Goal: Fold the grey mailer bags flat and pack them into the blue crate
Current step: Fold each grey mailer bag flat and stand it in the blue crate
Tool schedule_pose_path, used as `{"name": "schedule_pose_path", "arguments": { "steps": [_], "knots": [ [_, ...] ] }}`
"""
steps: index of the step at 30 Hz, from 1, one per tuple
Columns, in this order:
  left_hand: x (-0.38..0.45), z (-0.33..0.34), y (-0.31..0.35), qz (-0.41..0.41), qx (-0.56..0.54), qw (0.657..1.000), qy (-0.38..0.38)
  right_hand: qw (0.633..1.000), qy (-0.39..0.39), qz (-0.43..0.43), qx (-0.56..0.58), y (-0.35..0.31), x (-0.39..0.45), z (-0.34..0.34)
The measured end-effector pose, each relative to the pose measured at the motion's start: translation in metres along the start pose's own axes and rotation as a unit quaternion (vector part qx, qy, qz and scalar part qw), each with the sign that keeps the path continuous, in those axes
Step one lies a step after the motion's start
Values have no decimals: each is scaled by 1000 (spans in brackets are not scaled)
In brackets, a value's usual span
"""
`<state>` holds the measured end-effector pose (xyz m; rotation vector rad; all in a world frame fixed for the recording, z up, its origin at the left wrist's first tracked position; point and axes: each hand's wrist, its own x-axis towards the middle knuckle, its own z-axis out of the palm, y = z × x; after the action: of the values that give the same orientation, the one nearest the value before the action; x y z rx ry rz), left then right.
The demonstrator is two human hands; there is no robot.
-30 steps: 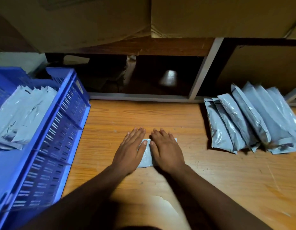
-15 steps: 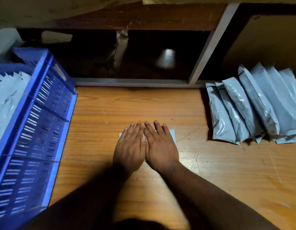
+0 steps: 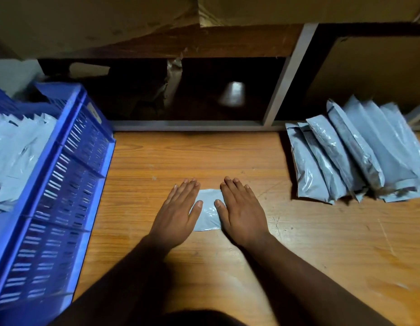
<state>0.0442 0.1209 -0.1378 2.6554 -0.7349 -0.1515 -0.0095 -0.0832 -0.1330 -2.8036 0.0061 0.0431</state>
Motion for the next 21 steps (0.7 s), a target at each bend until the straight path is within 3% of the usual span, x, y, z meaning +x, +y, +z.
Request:
{"name": "schedule_pose_path", "arguments": {
  "steps": [6,9,15,21],
  "knots": [
    [7,-4,10,0,-46,998,39,1000,5,22,8,-10,6,-9],
    [9,6,14,4,-9,1000,21,1000,5,13,0,-12,7,1],
    [10,13,18,16,30,997,70,1000,4,11,-27,-13,10,4],
    [6,2,16,-26,9,1000,-5,999,-20,-2,29,-3,4,-2]
  ]
}}
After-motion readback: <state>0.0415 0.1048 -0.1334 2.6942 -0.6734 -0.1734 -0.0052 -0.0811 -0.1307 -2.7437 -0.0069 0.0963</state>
